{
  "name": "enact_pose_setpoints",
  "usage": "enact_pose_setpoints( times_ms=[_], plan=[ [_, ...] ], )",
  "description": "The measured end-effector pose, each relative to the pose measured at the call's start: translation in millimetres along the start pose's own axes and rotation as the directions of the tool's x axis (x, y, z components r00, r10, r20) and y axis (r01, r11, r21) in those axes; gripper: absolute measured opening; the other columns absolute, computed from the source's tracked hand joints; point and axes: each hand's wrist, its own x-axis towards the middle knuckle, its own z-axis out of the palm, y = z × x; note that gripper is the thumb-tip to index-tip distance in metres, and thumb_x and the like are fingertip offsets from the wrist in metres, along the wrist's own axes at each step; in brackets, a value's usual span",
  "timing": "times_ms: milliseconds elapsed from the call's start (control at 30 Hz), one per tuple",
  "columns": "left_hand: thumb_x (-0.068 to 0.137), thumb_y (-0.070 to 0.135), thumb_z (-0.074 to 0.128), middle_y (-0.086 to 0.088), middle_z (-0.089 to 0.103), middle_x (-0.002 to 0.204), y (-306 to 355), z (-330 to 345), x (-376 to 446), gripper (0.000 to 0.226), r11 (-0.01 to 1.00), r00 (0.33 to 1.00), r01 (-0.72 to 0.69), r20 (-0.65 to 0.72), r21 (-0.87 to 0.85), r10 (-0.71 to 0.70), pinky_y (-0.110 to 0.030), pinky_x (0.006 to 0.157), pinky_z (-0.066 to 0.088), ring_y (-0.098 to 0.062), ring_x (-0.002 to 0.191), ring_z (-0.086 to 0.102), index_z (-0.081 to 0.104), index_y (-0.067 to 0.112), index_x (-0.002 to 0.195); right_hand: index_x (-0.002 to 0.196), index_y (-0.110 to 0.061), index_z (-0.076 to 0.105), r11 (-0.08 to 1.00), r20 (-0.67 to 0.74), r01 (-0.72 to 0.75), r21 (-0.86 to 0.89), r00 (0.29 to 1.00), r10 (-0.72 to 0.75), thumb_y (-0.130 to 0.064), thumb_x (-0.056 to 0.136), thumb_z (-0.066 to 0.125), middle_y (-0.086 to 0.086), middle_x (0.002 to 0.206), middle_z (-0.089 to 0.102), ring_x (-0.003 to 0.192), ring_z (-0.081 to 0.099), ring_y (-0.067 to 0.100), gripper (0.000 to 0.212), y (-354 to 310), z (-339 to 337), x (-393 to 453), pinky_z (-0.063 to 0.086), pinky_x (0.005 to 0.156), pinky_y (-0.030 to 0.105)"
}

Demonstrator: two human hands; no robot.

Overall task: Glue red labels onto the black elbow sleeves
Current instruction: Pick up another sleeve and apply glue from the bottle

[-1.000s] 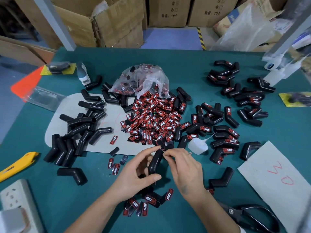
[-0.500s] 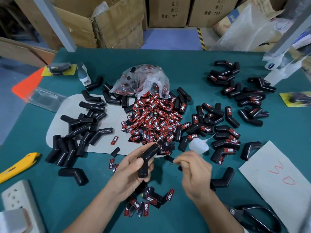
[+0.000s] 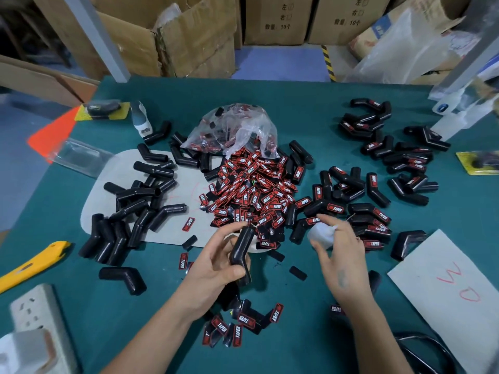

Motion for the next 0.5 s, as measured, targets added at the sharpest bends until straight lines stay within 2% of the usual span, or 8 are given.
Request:
enact_pose_setpoints(
  times_ms=[67, 100, 133, 200, 267, 333, 400, 500],
  plan=[
    [0.064, 0.04, 0.101, -0.003, 0.062, 0.107, 0, 1, 1, 0.087, 1.0, 1.0, 0.005, -0.004, 0.003, -0.005, -0.032, 0.077, 0.055, -0.021, 0.087, 0.062, 0.061, 0.029, 0.141, 0.122, -0.046, 0.052, 0.994, 0.016, -0.072, 0.078, 0.997, 0.071, -0.018, 0.099, 0.068, -0.019, 0.118, 0.062, 0.105, 0.058, 0.024, 0.04, -1, 0, -2, 0.042, 0.093, 0.039],
    [0.064, 0.041, 0.101, -0.003, 0.063, 0.106, 0, 2, 1, 0.087, 1.0, 1.0, 0.01, -0.004, 0.001, -0.01, -0.033, 0.078, 0.055, -0.021, 0.088, 0.062, 0.062, 0.031, 0.14, 0.112, -0.056, 0.048, 0.979, 0.021, -0.13, 0.156, 0.992, 0.128, -0.023, 0.098, 0.069, -0.025, 0.113, 0.064, 0.1, 0.059, 0.019, 0.042, -3, -2, -3, 0.045, 0.085, 0.039],
    [0.063, 0.042, 0.101, -0.002, 0.064, 0.105, 0, 2, 1, 0.087, 1.0, 1.0, 0.015, -0.004, 0.0, -0.015, -0.032, 0.079, 0.055, -0.022, 0.089, 0.062, 0.062, 0.032, 0.14, 0.106, -0.059, 0.048, 0.955, 0.031, -0.162, 0.247, 0.987, 0.16, -0.027, 0.096, 0.073, -0.026, 0.112, 0.066, 0.099, 0.06, 0.011, 0.041, -7, -4, -3, 0.047, 0.082, 0.036],
    [0.063, 0.045, 0.1, -0.003, 0.068, 0.109, 1, 3, 1, 0.087, 1.0, 1.0, 0.022, -0.009, 0.004, -0.022, -0.031, 0.082, 0.056, -0.021, 0.094, 0.064, 0.061, 0.033, 0.14, 0.107, -0.057, 0.059, 0.862, 0.078, -0.16, 0.481, 0.987, 0.14, -0.033, 0.092, 0.078, -0.023, 0.12, 0.068, 0.112, 0.064, 0.005, 0.034, -15, -5, -7, 0.053, 0.092, 0.04],
    [0.066, 0.046, 0.099, -0.009, 0.071, 0.119, 2, 3, 2, 0.086, 1.0, 1.0, 0.017, -0.01, 0.009, -0.017, -0.03, 0.084, 0.056, -0.018, 0.1, 0.067, 0.061, 0.033, 0.142, 0.112, -0.051, 0.069, 0.749, 0.137, -0.119, 0.652, 0.99, 0.038, -0.04, 0.093, 0.077, -0.013, 0.125, 0.065, 0.124, 0.065, 0.022, 0.022, -22, -5, -11, 0.055, 0.101, 0.055],
    [0.071, 0.047, 0.096, -0.014, 0.07, 0.127, 3, 2, 3, 0.084, 1.0, 1.0, 0.004, -0.022, 0.03, -0.004, -0.03, 0.086, 0.056, -0.02, 0.105, 0.068, 0.059, 0.032, 0.145, 0.121, -0.05, 0.068, 0.688, 0.192, -0.101, 0.719, 0.98, -0.057, -0.041, 0.092, 0.073, -0.012, 0.131, 0.063, 0.122, 0.069, 0.028, 0.03, -26, -6, -16, 0.058, 0.1, 0.052],
    [0.076, 0.049, 0.092, -0.018, 0.07, 0.13, 3, 1, 4, 0.082, 0.998, 0.999, -0.012, -0.051, 0.067, 0.016, -0.03, 0.091, 0.055, -0.024, 0.117, 0.067, 0.056, 0.033, 0.148, 0.128, -0.052, 0.062, 0.668, 0.229, -0.135, 0.732, 0.972, -0.054, -0.043, 0.086, 0.075, -0.01, 0.132, 0.067, 0.114, 0.073, 0.026, 0.045, -27, -8, -18, 0.062, 0.093, 0.042],
    [0.087, 0.041, 0.085, -0.018, 0.071, 0.131, 0, -4, 5, 0.07, 0.994, 0.994, -0.032, -0.096, 0.107, 0.043, -0.032, 0.101, 0.053, -0.028, 0.126, 0.066, 0.056, 0.035, 0.15, 0.114, -0.053, 0.063, 0.722, 0.174, -0.123, 0.681, 0.985, 0.003, -0.051, 0.075, 0.08, -0.007, 0.115, 0.075, 0.101, 0.075, 0.018, 0.043, -26, -11, -20, 0.062, 0.083, 0.044]
  ],
)
